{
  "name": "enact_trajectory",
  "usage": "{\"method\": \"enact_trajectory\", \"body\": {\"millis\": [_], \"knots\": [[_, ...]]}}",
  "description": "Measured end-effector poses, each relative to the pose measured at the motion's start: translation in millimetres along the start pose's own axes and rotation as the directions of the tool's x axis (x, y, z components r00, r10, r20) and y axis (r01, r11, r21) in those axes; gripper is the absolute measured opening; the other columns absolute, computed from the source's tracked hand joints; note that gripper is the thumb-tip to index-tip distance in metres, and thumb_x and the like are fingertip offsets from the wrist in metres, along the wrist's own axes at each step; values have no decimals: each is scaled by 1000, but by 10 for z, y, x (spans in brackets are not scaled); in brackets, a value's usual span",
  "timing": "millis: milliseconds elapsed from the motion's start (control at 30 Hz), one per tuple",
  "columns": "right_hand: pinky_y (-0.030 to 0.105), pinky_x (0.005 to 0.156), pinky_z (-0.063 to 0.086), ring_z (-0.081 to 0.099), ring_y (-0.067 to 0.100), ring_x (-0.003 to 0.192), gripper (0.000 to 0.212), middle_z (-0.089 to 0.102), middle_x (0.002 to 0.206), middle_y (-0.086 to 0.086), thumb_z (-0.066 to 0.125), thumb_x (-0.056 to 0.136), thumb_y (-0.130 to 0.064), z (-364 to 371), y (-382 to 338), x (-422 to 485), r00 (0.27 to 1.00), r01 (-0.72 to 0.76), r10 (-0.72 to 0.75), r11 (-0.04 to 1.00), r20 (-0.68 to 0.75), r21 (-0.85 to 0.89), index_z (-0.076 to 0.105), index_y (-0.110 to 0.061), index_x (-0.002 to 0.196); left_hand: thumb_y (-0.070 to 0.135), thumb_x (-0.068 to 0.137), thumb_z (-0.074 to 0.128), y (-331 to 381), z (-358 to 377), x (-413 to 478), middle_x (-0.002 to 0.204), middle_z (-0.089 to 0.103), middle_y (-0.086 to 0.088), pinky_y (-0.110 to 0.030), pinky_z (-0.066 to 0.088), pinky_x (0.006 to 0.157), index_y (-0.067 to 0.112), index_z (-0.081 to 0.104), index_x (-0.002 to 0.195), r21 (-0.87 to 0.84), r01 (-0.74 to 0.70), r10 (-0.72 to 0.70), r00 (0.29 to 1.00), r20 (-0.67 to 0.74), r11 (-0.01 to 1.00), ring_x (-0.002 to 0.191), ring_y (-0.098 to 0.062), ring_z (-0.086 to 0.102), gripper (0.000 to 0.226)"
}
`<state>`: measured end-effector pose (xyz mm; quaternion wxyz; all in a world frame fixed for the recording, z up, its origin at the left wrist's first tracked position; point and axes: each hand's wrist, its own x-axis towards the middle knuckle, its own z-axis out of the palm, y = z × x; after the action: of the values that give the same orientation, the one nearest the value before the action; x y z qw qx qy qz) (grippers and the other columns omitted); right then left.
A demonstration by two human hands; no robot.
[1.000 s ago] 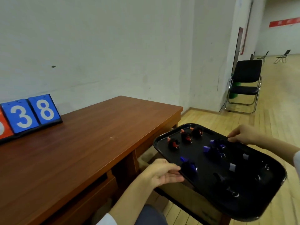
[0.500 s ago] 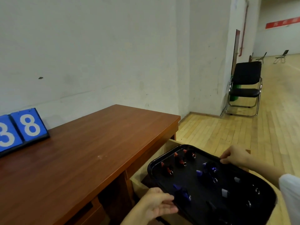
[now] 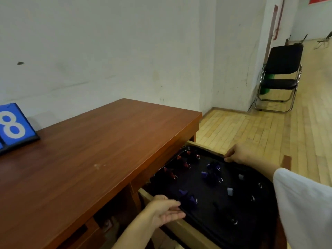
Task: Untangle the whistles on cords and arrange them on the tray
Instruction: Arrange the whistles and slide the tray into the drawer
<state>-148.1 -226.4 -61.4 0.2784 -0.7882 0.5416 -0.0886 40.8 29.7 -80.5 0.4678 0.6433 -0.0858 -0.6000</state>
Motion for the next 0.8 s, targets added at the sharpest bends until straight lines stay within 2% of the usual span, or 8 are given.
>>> {"method": "enact_trajectory", "body": {"millis": [67, 200, 400, 567, 633, 700, 733, 800], "knots": [[25, 77, 45, 60, 15, 87, 10, 68, 90, 2, 73, 77, -14, 85, -4, 92, 1000, -13, 13, 1000, 5, 23, 73, -16, 86, -12, 85, 56, 9, -14, 83, 92, 59, -30, -35, 57, 47, -2, 46, 100, 38, 0, 1, 1000, -27, 999, 79, -35, 65, 21], [24, 76, 42, 57, 14, 85, 13, 64, 86, 1, 72, 78, -11, 179, -8, 219, 1000, -11, 11, 999, 0, 36, 73, -13, 91, -7, 89, 52, 77, -9, 229, 108, 57, -35, -39, 57, 54, -4, 33, 133, 40, 5, -3, 999, -48, 999, 86, -39, 64, 48], [25, 74, 43, 56, 14, 83, 25, 64, 93, 4, 56, 81, 4, 254, 45, 366, 996, -62, 62, 998, 65, 2, 71, -11, 95, -8, 84, 42, 217, 132, 271, 138, 35, -38, -49, 39, 102, -5, 16, 145, -9, 125, -126, 992, -8, 992, 126, -48, 40, 66], [33, 83, 51, 60, 23, 92, 21, 65, 99, 11, 51, 88, -5, 340, 80, 469, 995, -93, 92, 995, 34, 26, 67, -5, 101, -13, 80, 45, 277, 309, 280, 154, 12, -25, -57, 32, 107, 12, 12, 149, -55, 158, -160, 987, -33, 986, 138, -45, 22, 80], [36, 86, 51, 60, 26, 94, 22, 64, 102, 14, 50, 89, -9, 348, 71, 493, 994, -92, 89, 995, 58, 37, 66, -3, 103, -13, 70, 57, 254, 367, 311, 156, 3, -20, -59, 26, 110, 17, 6, 150, -76, 200, -201, 979, -10, 977, 141, -44, 14, 100], [38, 85, 50, 60, 28, 94, 23, 64, 101, 17, 49, 88, -10, 348, 70, 508, 994, -85, 82, 996, 69, 39, 65, 0, 102, -9, 41, 75, 226, 400, 337, 156, 0, -20, -57, 22, 113, 19, -1, 150, -17, 228, -228, 974, 14, 974, 141, -44, 10, 136], [37, 84, 50, 60, 29, 94, 24, 64, 101, 17, 48, 88, -10, 355, 69, 509, 993, -86, 83, 996, 82, 33, 65, 1, 101, -9, 41, 75, 222, 407, 325, 156, -1, -20, -58, 20, 113, 19, -2, 150, -11, 233, -232, 972, 28, 973, 141, -45, 9, 136], [34, 77, 48, 60, 29, 91, 24, 63, 94, 17, 44, 90, -10, 376, 76, 472, 988, -95, 89, 995, 127, 36, 64, 3, 95, -12, 71, 56, 137, 478, 300, 156, -2, -18, -61, 16, 112, 15, 0, 150, -86, 256, -257, 967, 2, 963, 141, -46, 8, 100]]}}
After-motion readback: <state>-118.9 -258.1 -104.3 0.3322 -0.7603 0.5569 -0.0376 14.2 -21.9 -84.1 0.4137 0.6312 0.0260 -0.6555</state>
